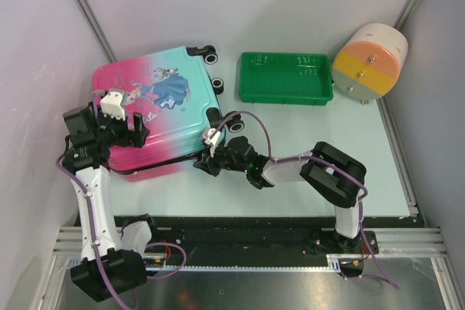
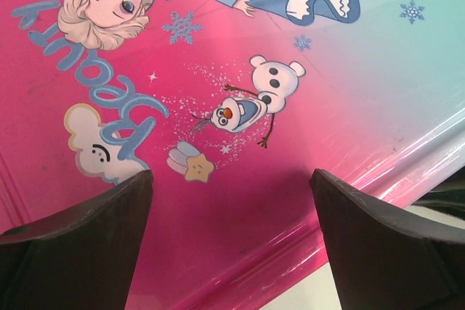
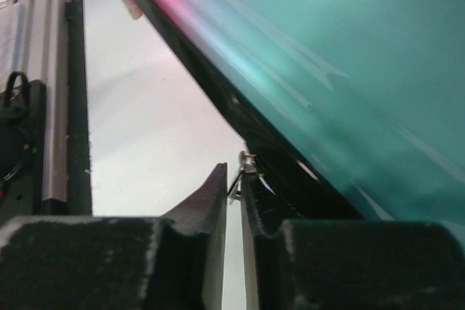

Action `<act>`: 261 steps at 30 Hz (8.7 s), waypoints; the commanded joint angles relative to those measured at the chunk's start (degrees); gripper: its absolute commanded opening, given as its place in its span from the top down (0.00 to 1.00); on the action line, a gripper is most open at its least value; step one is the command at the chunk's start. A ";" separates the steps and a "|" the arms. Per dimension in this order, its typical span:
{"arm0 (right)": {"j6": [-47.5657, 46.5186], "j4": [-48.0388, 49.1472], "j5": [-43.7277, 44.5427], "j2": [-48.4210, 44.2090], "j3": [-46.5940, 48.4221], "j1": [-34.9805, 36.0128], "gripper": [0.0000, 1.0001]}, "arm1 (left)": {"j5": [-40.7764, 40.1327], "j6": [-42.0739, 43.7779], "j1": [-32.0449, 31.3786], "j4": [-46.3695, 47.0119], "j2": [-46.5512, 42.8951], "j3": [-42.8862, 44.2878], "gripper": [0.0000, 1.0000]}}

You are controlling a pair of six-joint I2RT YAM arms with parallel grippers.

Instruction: Open, take out, and arrange the luggage

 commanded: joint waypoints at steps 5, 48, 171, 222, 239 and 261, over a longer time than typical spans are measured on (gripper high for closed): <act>-0.58 -16.21 -13.12 -14.41 4.41 -2.55 0.46 | 0.96 0.20 0.23 -9.37 0.28 2.86 0.02; -46.81 -66.52 -35.45 -5.55 29.39 -21.81 0.75 | -21.80 12.50 -14.90 -12.28 -2.63 -6.18 0.12; 3.20 -39.64 2.30 -12.41 23.57 -13.90 0.24 | -8.79 -4.11 -14.01 0.30 -10.27 0.50 0.03; 19.90 -46.31 21.86 -12.34 23.90 -0.09 0.48 | -12.84 -2.35 -10.58 14.63 12.67 0.93 0.06; 12.52 -51.67 12.01 -26.30 17.88 -18.80 0.01 | -8.34 -16.23 -34.12 13.39 -7.03 -2.05 0.00; 9.35 -48.69 9.90 -28.94 9.95 -30.06 0.02 | -60.11 -34.70 -66.74 18.14 21.63 0.49 0.18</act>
